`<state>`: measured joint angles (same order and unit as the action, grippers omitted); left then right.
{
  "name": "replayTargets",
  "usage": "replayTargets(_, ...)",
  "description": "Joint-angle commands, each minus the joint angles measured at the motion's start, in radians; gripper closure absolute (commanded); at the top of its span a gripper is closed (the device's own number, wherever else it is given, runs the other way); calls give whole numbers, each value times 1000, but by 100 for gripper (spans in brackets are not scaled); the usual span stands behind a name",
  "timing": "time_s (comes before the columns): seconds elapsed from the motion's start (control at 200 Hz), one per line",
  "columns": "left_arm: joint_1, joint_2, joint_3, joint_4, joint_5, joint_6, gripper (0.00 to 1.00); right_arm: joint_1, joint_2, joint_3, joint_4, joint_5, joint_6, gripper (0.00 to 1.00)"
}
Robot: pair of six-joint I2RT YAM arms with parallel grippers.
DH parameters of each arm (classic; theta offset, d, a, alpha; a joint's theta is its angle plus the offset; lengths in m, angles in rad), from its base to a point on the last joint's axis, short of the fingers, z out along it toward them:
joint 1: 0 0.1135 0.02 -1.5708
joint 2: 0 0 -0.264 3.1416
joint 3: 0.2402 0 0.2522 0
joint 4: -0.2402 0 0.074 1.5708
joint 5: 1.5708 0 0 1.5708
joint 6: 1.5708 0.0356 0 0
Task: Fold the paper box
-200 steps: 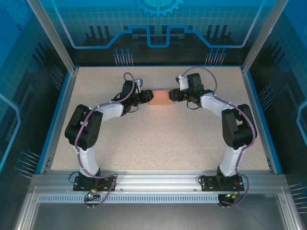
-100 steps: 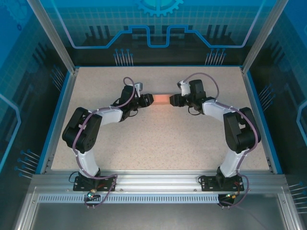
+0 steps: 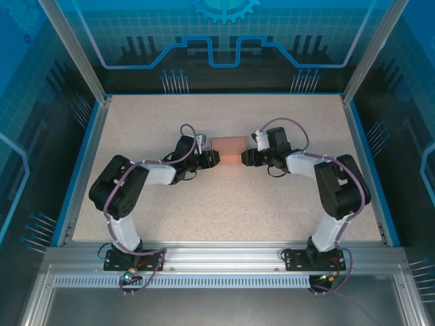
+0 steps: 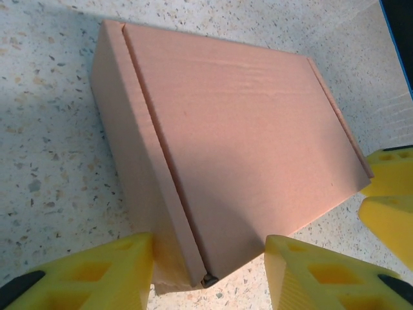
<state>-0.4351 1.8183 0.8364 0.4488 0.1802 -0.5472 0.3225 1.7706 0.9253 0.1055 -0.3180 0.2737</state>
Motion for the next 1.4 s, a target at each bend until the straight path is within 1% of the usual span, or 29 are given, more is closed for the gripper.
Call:
replayTargets(0.0, -17, 14, -19, 60, 43, -11, 49, 30, 8, -14, -7, -22, 23, 52)
replayTargets(0.17, -13, 10, -45, 68, 18, -11, 46, 25, 5, -19, -46, 21, 25, 50)
replayTargets(0.28, -5, -5, -56, 58, 5, -5, 42, 20, -23, -17, -80, 57, 15, 49)
replayTargets(0.385, 8, -30, -65, 41, -3, 9, 37, 20, -65, -13, -125, 103, -9, 48)
replayTargets(0.58, 27, -125, -91, -7, -50, 55, 30, 20, -183, -8, -210, 199, -61, 45)
replayTargets(0.73, 36, -231, -114, -64, -119, 123, 26, 23, -286, 3, -270, 278, -113, 42)
replayTargets(0.84, 37, -311, -142, -97, -190, 177, 22, 26, -351, 12, -308, 356, -148, 30)
replayTargets(0.976, 39, -412, -184, -125, -289, 238, 16, 23, -435, -2, -318, 436, -180, 25)
replayTargets(1.156, 56, -517, -223, -141, -424, 312, 8, 17, -538, -33, -318, 536, -208, 12)
replayTargets(1.201, 61, -541, -229, -148, -448, 322, 5, 14, -562, -40, -310, 557, -217, 7)
replayTargets(1.236, 64, -558, -235, -151, -466, 335, 3, 9, -577, -42, -304, 572, -222, 0)
replayTargets(1.301, 69, -590, -241, -154, -507, 361, 1, -4, -596, -75, -303, 599, -225, 0)
replayTargets(1.396, 84, -632, -247, -156, -565, 399, 1, -30, -610, -77, -316, 629, -228, 0)
